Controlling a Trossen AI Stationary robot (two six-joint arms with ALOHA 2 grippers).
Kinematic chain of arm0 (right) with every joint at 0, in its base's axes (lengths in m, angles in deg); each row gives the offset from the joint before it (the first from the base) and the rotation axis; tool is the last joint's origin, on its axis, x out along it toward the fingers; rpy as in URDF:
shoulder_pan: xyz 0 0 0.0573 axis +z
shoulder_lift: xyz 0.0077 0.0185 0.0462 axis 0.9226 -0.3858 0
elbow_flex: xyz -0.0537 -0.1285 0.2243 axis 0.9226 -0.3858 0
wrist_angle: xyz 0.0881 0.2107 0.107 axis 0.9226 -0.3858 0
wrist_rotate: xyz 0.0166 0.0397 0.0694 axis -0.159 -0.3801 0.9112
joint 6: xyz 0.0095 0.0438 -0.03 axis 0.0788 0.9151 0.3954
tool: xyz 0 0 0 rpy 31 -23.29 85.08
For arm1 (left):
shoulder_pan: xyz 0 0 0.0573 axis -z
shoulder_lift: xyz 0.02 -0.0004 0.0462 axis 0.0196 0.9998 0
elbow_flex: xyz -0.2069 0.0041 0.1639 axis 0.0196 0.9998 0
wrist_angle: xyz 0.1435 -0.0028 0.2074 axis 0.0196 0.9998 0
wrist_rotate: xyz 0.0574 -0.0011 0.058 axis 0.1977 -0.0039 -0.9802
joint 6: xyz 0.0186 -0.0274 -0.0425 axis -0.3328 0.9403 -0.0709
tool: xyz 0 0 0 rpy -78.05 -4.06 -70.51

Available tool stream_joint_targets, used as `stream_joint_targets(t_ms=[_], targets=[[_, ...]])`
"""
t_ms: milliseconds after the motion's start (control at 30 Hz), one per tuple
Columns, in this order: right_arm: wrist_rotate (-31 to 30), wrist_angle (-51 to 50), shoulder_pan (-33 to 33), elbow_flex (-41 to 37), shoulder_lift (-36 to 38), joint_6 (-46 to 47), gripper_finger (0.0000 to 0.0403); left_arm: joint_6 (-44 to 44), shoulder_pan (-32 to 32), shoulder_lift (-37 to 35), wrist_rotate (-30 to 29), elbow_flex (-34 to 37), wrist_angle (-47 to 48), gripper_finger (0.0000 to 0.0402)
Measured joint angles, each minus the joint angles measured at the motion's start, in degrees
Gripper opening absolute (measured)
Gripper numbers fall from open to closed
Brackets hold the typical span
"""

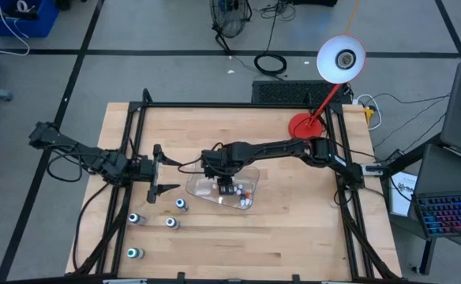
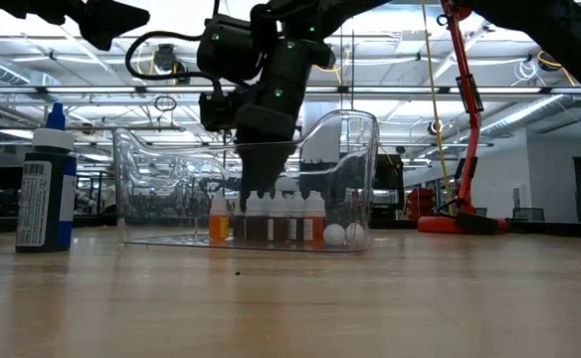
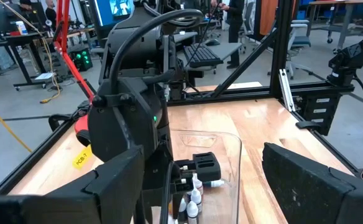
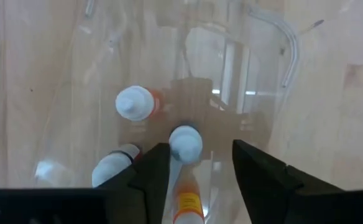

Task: Pick & Place food coloring
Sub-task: Put the small blue food coloring bottle into the transparent bin, then put the large blue food coloring bottle into the transparent bin

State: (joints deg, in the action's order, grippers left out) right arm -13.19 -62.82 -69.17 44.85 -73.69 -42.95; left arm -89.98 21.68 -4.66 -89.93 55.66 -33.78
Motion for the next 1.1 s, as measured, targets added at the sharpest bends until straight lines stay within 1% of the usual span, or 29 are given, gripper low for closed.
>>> stream_joint_targets(t_ms=[167,333,500,633,700,767,833,967,1100], targets=[[-0.26,0.58,0.0,0.0,1.02,0.04,0.0161,0.0,0.0,0.01,0.0,0.0,0.0,0.0324],[-3.34,1.38,0.15,0.02,5.15,0.92,0.0152,-0.04,0.0,-0.01,-0.02,-0.02,-0.03,0.0324],[-3.17,0.59,0.6,0.02,11.38,5.91,0.015,-0.04,0.0,0.01,-0.02,-0.02,0.02,0.0324],[-3.15,-6.09,1.44,-0.05,17.9,8.56,0.015,-0.02,-0.02,0.01,-0.02,-0.02,0.04,0.0324],[-3.39,-9.22,2.0,-1.95,22.31,9.85,0.015,-0.02,-0.02,-0.01,-0.02,-0.02,0.08,0.0324],[-5.61,-8.25,3.06,-6.87,28.09,11.29,0.015,-0.02,-0.02,0.01,-0.02,-0.02,0.44,0.0324],[-10.56,-3.76,4.86,-15.34,35.1,11.44,0.0149,0.0,-0.02,0.01,-0.02,-0.02,0.5,0.0324],[-20.91,11.71,8.7,-37.08,50.85,10.47,0.0144,0.0,-0.02,0.01,-0.02,-0.02,0.46,0.0324],[-28.72,30.37,10.99,-59.01,66.86,9.8,0.014,0.0,-0.02,0.0,-0.02,-0.02,0.46,0.0324]])
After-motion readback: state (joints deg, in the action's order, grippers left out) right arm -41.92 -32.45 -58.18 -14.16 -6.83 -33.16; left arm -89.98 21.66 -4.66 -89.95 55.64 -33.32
